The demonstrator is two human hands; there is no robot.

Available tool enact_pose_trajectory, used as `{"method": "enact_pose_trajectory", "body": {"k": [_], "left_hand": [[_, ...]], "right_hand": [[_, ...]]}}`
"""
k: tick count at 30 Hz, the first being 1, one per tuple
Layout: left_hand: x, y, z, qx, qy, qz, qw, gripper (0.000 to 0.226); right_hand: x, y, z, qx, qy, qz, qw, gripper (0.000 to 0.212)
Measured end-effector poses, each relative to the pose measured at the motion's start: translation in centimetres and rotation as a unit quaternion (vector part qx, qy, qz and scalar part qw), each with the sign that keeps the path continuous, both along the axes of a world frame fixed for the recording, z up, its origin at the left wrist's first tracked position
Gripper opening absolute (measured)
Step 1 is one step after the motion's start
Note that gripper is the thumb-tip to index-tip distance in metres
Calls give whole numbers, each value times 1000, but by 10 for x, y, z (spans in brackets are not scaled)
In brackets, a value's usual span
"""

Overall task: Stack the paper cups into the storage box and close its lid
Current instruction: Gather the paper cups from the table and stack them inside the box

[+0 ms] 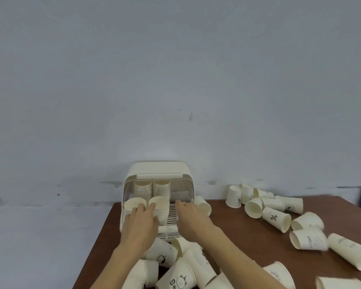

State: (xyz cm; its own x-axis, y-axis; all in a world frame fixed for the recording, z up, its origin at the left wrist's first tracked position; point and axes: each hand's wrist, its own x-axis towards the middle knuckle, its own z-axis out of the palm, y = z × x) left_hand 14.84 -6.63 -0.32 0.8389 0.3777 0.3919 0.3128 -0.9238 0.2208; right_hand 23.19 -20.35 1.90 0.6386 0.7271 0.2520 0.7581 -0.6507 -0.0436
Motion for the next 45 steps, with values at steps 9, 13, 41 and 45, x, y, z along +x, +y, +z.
{"method": "enact_pose_trajectory", "body": {"k": [9, 13, 41, 45], "left_hand": [[13, -82, 12, -15, -38, -103, 994, 41], [23, -120, 11, -29, -37, -144, 988, 41], [211, -251, -33, 36, 212, -224, 951, 37], [231, -254, -43, 18, 233, -215, 948, 36]], "right_hand": [[-12, -81, 15, 49, -2, -76, 996, 27], [-9, -121, 16, 43, 8, -116, 992, 25], [205, -227, -92, 373, 371, -419, 740, 70], [202, -219, -86, 392, 369, -431, 724, 58]]}}
